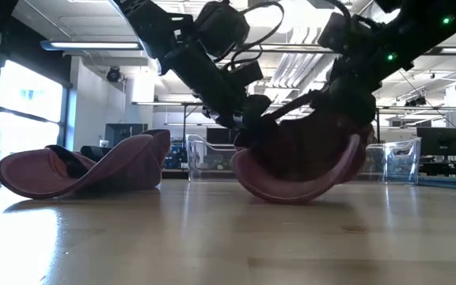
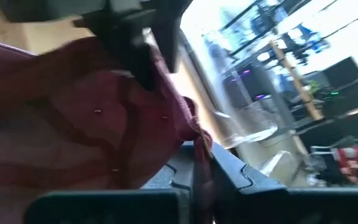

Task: Pick & Place hat
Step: Put the right red cap into the left transparent bin

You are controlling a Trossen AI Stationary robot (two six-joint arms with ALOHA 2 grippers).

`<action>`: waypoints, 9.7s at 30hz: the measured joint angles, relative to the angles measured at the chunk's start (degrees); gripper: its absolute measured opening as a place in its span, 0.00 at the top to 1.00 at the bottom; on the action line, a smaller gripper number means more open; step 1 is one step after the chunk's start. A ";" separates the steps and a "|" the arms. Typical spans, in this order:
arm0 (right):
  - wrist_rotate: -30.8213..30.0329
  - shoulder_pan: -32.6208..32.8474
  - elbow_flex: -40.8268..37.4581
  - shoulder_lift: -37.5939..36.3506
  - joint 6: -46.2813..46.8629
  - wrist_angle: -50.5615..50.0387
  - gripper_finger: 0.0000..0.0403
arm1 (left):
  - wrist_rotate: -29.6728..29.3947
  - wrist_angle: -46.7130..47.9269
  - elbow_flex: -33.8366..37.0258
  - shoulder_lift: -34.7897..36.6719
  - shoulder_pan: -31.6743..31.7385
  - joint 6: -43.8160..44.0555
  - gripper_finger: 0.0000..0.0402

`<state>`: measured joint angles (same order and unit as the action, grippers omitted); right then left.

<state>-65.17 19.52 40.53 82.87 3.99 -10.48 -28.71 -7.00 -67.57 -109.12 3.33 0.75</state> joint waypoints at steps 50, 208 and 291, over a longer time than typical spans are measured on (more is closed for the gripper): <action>34.70 -9.06 -5.08 14.37 -3.20 34.27 0.98 | -18.24 -6.47 -2.72 2.54 -12.07 -6.90 1.00; 17.16 -2.00 -3.87 -13.20 10.49 0.06 0.98 | -2.17 38.53 -13.85 9.82 -17.41 7.83 0.74; 32.53 5.78 -3.98 -17.57 1.14 20.12 0.96 | 1.38 -5.08 -13.10 -14.88 -9.98 2.06 1.00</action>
<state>-32.64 25.30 36.56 65.30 5.13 9.64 -27.33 -12.08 -80.66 -124.01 -6.66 2.81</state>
